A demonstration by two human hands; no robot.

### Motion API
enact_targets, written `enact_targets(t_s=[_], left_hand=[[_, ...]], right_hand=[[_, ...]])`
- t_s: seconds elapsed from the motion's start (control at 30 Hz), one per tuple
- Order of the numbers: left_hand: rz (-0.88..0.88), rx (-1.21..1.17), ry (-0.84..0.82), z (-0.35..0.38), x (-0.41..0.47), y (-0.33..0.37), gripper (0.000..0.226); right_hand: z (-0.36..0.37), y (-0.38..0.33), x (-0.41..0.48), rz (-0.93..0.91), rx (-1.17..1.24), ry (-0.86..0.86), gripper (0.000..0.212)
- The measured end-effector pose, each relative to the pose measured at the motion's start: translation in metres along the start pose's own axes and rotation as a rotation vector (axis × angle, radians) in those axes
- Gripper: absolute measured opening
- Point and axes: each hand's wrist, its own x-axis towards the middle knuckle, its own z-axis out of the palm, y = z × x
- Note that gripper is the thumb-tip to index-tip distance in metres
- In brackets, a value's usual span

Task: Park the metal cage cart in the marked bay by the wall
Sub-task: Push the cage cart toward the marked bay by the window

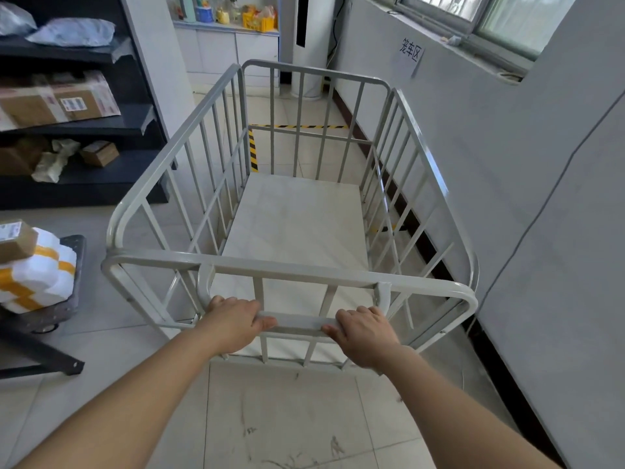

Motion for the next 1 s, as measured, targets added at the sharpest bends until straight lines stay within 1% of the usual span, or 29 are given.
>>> enact_targets(t_s=[0.03,0.13,0.2,0.4,0.43,0.53,0.57,0.8,1.0], left_hand=[[0.001,0.006,0.000,-0.004,0.008,-0.002,0.042],[-0.001,0.014,-0.002,-0.015,0.031,-0.006,0.042],[0.000,0.000,-0.008,-0.022,0.046,-0.009,0.041],[-0.006,0.015,-0.010,-0.043,0.090,-0.020,0.039],[-0.009,0.024,-0.014,-0.048,0.097,-0.022,0.039],[-0.015,0.042,-0.016,-0.062,0.120,-0.024,0.040],[-0.016,0.039,-0.014,-0.068,0.128,-0.024,0.039],[-0.013,0.036,0.006,-0.102,0.184,-0.027,0.038],[-0.014,0.046,-0.026,-0.122,0.233,-0.038,0.041]], right_hand=[[-0.003,0.003,0.008,0.008,0.001,-0.013,0.076],[-0.009,0.013,0.031,0.021,-0.002,-0.049,0.049],[-0.014,0.018,0.045,0.023,-0.016,-0.059,0.044],[-0.027,0.034,0.091,0.030,-0.034,-0.075,0.056],[-0.029,0.038,0.099,0.026,-0.029,-0.074,0.062],[-0.036,0.047,0.122,0.010,0.014,-0.038,0.092],[-0.039,0.050,0.131,0.014,0.033,-0.033,0.096],[-0.055,0.078,0.190,0.020,0.069,-0.015,0.100],[-0.064,0.101,0.236,0.003,0.059,-0.003,0.097]])
